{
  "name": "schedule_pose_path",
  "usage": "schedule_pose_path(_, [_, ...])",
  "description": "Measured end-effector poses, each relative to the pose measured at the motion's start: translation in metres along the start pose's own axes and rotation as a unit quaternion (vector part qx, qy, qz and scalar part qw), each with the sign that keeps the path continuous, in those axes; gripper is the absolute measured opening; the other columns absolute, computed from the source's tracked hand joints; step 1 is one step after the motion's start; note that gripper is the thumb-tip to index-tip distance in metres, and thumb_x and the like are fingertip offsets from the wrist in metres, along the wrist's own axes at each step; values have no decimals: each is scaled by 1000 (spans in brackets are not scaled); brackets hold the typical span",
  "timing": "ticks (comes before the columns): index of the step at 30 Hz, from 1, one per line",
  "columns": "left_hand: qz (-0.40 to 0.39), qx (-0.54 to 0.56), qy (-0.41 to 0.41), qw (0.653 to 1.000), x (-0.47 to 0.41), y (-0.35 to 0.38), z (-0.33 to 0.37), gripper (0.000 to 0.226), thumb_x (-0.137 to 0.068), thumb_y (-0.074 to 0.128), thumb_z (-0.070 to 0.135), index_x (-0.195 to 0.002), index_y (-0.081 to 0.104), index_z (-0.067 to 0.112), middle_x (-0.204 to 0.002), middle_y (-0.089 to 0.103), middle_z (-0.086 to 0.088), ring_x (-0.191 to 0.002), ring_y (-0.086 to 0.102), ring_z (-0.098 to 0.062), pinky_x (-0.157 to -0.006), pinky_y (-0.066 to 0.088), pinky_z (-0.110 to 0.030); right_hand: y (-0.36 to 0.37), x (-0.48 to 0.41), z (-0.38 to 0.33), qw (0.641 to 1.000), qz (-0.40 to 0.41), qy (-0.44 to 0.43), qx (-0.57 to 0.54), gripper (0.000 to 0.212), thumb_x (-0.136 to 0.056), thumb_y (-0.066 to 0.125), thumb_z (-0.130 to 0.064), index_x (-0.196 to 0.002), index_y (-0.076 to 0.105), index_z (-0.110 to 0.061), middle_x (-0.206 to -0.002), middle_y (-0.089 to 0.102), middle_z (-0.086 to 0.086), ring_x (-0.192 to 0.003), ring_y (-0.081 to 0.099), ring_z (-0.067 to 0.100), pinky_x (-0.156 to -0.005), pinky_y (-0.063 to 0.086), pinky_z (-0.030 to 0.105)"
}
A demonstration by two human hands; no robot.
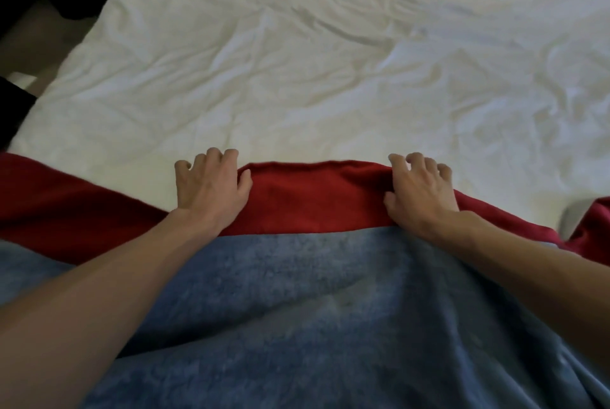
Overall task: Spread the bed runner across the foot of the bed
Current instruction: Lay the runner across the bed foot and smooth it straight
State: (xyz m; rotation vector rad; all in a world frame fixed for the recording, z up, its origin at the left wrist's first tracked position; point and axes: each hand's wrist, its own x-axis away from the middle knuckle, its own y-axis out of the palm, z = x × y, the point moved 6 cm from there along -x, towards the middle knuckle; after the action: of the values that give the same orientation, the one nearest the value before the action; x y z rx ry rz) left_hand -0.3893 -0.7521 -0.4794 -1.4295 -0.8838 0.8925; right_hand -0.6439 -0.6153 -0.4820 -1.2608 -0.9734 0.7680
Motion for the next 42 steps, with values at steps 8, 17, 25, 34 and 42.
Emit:
schedule_pose_path(8, [-3, -13, -64, 998, 56, -21, -58, 37, -96, 36, 31, -124, 51, 12, -107, 61, -15, -95, 57, -34, -80, 39, -46, -26, 29, -98, 989, 22, -142, -26, 57, -84, 55, -33, -134, 37, -15, -131, 45, 13, -121, 43, 33, -102, 30, 45])
schedule_pose_path(17, [-7, -12, -122, 992, 120, -35, -151, 44, -96, 39, 34, -134, 46, 13, -117, 60, -15, -104, 57, -33, -87, 39, -48, -37, 68, -207, 972, 18, -232, -36, 59, -85, 55, -29, -138, 34, -14, -133, 42, 13, -123, 40, 31, -103, 30, 43])
schedule_pose_path(25, [-11, 33, -104, 994, 123, -36, -255, 42, -96, 39, 34, -131, 49, 13, -116, 61, -14, -106, 56, -33, -88, 41, -48, -35, 75, -316, 972, -2, -224, -66, 55, -85, 56, -29, -134, 39, -14, -135, 40, 14, -121, 41, 34, -103, 31, 45])
schedule_pose_path(34, [-21, 95, -31, 995, 120, -30, -350, 44, -95, 41, 33, -135, 46, 16, -125, 56, -8, -117, 49, -27, -99, 36, -43, -28, 60, -429, 973, -17, -223, -59, 58, -87, 51, -31, -140, 33, -15, -134, 45, 12, -120, 43, 32, -101, 32, 43])
schedule_pose_path(42, [-53, 70, -91, 992, 96, -19, -381, 41, -97, 38, 36, -133, 46, 18, -122, 55, -6, -110, 52, -23, -92, 40, -38, -35, 26, -453, 981, -27, -188, -29, 44, -85, 47, -35, -124, 47, -16, -119, 54, 11, -109, 51, 32, -94, 37, 45])
